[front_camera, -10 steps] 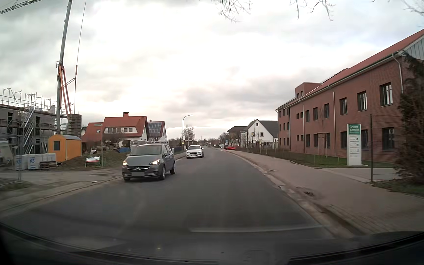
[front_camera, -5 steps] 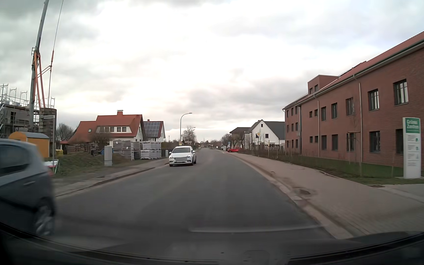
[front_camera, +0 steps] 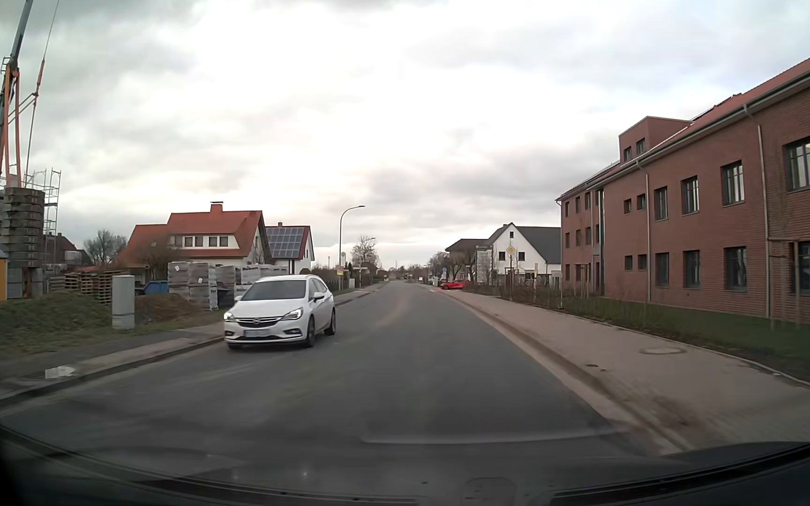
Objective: Follow the waypoints while adhering to traffic rules and regulations
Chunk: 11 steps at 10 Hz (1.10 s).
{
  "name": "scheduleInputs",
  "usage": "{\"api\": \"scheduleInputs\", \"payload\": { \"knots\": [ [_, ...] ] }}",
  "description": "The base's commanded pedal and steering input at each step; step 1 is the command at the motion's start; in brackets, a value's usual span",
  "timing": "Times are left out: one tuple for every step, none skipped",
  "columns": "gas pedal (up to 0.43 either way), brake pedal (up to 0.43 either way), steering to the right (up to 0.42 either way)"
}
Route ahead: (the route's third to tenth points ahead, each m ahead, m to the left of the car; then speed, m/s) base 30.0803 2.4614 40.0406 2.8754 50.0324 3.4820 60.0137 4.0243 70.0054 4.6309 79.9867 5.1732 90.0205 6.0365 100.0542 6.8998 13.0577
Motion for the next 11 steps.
{"api": "scheduleInputs", "payload": {
  "knots": [
    [0.130, 0.000, -0.007],
    [0.130, 0.000, -0.007],
    [0.130, 0.000, -0.008],
    [0.130, 0.000, -0.008],
    [0.130, 0.000, -0.008],
    [0.130, 0.000, -0.008],
    [0.130, 0.000, -0.008],
    [0.130, 0.000, -0.008],
    [0.130, 0.000, -0.007],
    [0.130, 0.000, -0.007],
    [0.130, 0.000, -0.007]
  ]
}}
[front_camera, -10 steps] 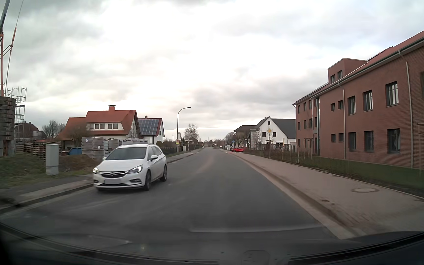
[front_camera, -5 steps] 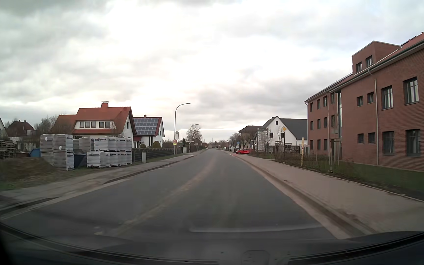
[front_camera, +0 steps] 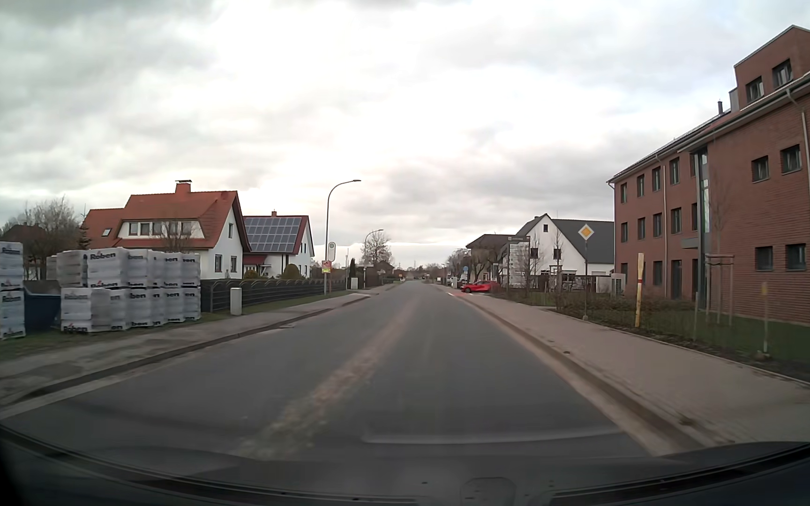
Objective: Follow the waypoints while adhering to traffic rules and regulations
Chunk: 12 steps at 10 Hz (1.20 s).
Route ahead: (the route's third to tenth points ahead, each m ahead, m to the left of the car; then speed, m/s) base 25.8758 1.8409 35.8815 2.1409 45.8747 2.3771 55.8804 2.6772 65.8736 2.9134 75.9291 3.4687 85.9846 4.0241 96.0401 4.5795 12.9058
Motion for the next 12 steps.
{"api": "scheduleInputs", "payload": {
  "knots": [
    [0.130, 0.000, -0.006],
    [0.130, 0.000, -0.007],
    [0.130, 0.000, -0.007],
    [0.130, 0.000, -0.007],
    [0.138, 0.000, -0.005],
    [0.138, 0.000, -0.004],
    [0.150, 0.000, -0.003],
    [0.150, 0.000, -0.003],
    [0.150, 0.000, -0.003],
    [0.150, 0.000, -0.003],
    [0.150, 0.000, -0.003],
    [0.150, 0.000, -0.003]
  ]
}}
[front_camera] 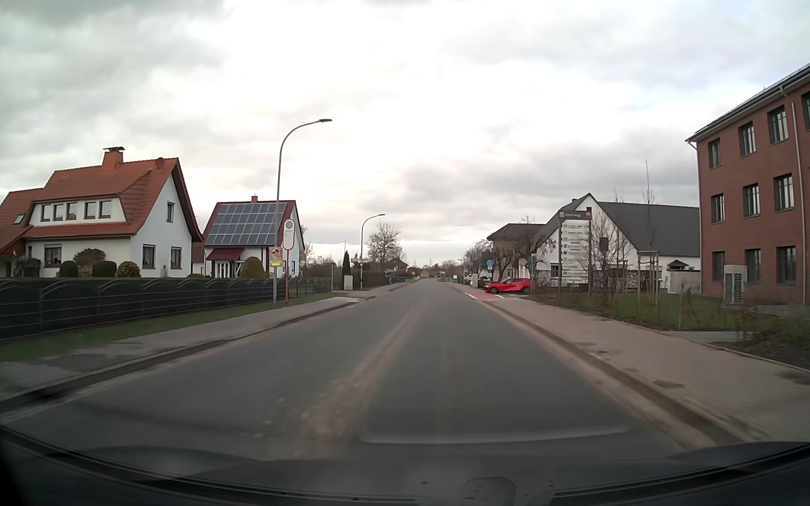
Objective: Follow the waypoints while adhering to traffic rules and regulations
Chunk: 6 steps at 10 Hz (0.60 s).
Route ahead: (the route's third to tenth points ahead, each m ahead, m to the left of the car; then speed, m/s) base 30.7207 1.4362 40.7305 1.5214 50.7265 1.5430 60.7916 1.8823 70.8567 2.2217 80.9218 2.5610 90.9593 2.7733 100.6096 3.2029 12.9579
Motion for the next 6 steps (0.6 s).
{"api": "scheduleInputs", "payload": {
  "knots": [
    [0.150, 0.000, -0.002],
    [0.150, 0.000, 0.000],
    [0.150, 0.000, 0.000],
    [0.150, 0.000, 0.000],
    [0.150, 0.000, -0.001],
    [0.150, 0.000, 0.000]
  ]
}}
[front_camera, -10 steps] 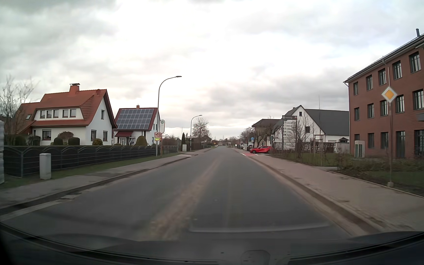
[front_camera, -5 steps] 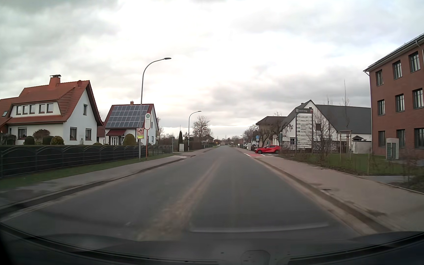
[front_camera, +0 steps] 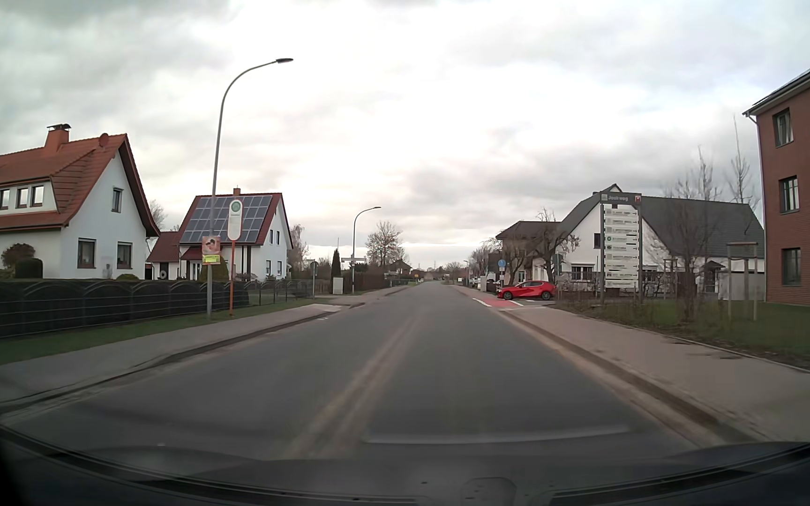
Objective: Follow the waypoints while adhering to traffic rules and regulations
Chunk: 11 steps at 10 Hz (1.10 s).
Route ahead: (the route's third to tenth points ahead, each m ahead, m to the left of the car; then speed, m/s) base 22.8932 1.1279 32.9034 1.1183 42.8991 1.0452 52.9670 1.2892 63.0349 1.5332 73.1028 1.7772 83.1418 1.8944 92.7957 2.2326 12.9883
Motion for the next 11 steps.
{"api": "scheduleInputs", "payload": {
  "knots": [
    [0.157, 0.000, 0.001],
    [0.157, 0.000, 0.002],
    [0.157, 0.000, 0.001],
    [0.169, 0.000, 0.002],
    [0.169, 0.000, 0.002],
    [0.169, 0.000, 0.002],
    [0.169, 0.000, 0.001],
    [0.169, 0.000, 0.001],
    [0.169, 0.000, 0.001],
    [0.169, 0.000, 0.002],
    [0.177, 0.000, 0.001]
  ]
}}
